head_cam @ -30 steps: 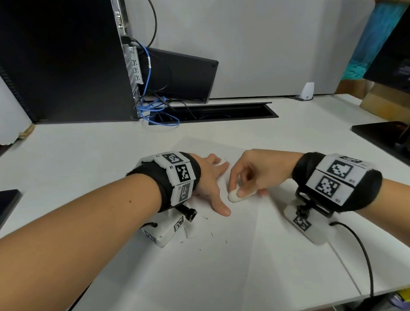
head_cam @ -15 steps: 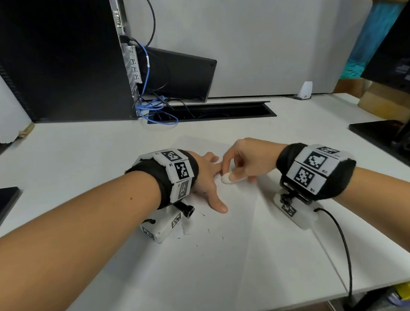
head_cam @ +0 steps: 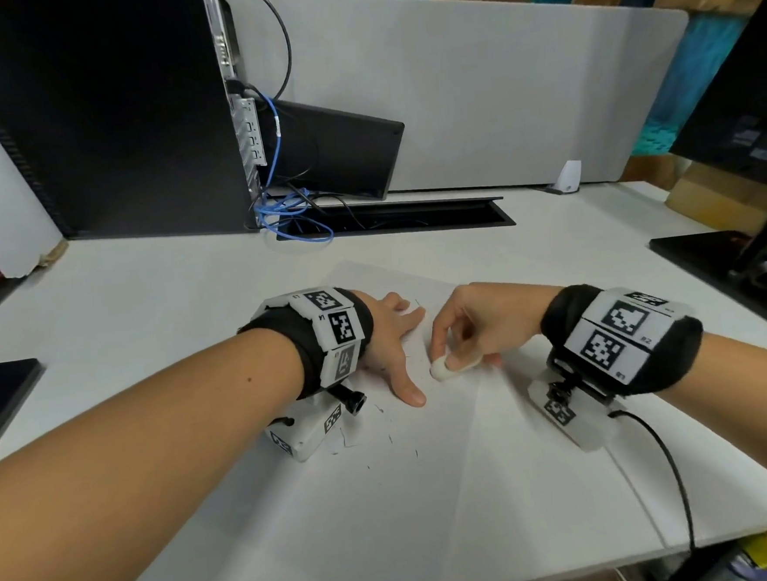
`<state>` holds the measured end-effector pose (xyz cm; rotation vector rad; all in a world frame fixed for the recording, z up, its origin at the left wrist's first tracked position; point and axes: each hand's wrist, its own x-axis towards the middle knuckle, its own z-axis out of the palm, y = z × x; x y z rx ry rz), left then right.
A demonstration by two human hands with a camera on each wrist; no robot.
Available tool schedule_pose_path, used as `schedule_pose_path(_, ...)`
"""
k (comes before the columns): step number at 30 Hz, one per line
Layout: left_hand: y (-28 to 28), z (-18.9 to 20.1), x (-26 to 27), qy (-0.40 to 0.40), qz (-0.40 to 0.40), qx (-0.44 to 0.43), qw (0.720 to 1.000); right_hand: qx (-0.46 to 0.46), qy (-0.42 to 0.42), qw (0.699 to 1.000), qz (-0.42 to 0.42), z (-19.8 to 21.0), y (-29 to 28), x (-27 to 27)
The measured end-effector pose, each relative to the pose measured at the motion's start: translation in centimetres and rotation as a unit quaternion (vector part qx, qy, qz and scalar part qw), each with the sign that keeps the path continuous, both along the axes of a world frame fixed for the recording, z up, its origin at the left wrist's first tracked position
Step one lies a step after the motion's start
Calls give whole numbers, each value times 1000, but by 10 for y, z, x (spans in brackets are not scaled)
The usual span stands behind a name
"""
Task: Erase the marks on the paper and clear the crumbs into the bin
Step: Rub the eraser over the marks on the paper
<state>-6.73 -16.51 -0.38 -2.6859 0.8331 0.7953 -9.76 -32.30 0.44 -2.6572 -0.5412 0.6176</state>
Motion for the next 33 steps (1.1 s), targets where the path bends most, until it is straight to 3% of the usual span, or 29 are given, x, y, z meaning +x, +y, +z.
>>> schedule_pose_path(3, 0, 2, -1, 0, 2, -2, 1000, -4, -38, 998, -53, 2, -5, 11)
schedule_pose_path(8, -1, 2, -3, -12, 0, 0, 1000, 0, 27, 1000, -9, 1, -6, -7)
schedule_pose_path(13, -2, 3, -1, -7, 3, -8, 1000, 46, -109, 984, -134, 4, -28, 10)
schedule_pose_path(24, -13, -5, 1, -21, 21, -10, 1000, 33, 43, 997, -55, 0, -16, 5)
schedule_pose_path(29, -15, -2, 0, -28, 17, 4, 999, 1, -24, 996, -85, 1, -20, 10)
schedule_pose_path(33, -16, -3, 1, -29, 14, 11, 999, 6, 27, 998, -54, 0, -16, 2)
